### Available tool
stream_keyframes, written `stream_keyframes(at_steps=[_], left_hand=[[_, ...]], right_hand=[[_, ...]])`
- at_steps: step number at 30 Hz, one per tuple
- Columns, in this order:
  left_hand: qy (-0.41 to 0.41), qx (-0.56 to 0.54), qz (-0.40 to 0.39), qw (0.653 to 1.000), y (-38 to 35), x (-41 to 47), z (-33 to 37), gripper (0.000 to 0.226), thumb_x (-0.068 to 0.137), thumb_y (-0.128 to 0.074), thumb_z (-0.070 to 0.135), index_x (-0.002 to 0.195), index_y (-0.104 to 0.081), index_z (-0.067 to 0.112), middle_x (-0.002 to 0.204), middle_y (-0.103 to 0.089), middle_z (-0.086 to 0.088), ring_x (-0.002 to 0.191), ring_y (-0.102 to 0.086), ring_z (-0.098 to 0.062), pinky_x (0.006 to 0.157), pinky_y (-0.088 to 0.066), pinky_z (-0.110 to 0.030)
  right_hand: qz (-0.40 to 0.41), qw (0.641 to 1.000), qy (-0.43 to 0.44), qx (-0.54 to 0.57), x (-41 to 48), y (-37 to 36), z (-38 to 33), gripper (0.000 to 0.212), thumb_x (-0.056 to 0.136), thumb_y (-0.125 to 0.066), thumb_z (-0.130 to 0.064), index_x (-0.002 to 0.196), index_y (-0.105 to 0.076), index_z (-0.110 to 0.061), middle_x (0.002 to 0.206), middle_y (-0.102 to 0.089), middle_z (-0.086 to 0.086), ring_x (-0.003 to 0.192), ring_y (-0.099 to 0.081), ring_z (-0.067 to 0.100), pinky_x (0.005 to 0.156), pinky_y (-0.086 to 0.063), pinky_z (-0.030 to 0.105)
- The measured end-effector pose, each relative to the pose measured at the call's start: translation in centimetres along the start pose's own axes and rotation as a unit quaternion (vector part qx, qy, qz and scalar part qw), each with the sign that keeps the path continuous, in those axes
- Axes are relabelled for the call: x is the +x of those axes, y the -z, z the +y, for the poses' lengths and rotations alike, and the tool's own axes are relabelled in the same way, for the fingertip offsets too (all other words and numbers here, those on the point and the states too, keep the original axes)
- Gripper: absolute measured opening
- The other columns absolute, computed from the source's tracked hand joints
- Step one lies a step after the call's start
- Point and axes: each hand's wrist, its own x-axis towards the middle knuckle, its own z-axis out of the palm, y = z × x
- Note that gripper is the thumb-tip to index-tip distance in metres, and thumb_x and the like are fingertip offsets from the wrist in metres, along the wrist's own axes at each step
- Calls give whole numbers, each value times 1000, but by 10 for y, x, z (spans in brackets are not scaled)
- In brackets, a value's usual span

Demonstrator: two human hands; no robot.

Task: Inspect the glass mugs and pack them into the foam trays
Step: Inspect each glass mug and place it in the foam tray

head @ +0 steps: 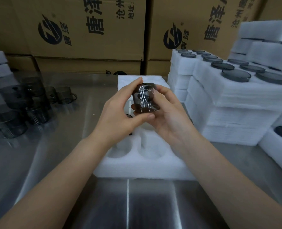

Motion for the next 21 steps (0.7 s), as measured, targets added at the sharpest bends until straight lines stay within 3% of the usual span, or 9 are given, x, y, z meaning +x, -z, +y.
stream_keyframes(at_steps=[4, 10, 17, 21], left_hand=[[-2, -44, 13, 999, 1, 0, 3, 61, 72, -77, 22, 128, -52, 21, 123, -63, 3, 118, -59, -13, 105, -46, -36], [-11, -52, -21, 998, 0, 0, 6, 60, 70, -79, 14, 124, -53, 11, 117, -63, 3, 116, -60, -11, 103, -45, -28], [-8, -74, -22, 997, 0, 0, 5, 57, 73, -76, 10, 124, -49, 15, 120, -61, 7, 119, -58, -9, 104, -45, -29], [2, -92, 9, 996, 1, 1, 3, 52, 75, -76, 14, 119, -49, 23, 117, -60, 12, 116, -59, -7, 101, -46, -25]], right_hand=[[35, 998, 27, -55, -1, -1, 1, 25, 91, -65, -30, 108, -62, -11, 107, -70, 23, 99, -68, 44, 72, -59, 43], [71, 995, 37, -56, 0, 0, -2, 23, 99, -55, -31, 85, -64, -14, 97, -71, 22, 88, -70, 43, 53, -57, 35], [63, 998, 13, 2, 2, 2, -3, 24, 101, -51, -25, 101, -68, -8, 94, -72, 17, 79, -70, 32, 56, -58, 36], [35, 999, -8, 29, 1, 1, -3, 37, 103, -46, -36, 115, -65, -7, 102, -74, 15, 87, -73, 28, 66, -58, 36]])
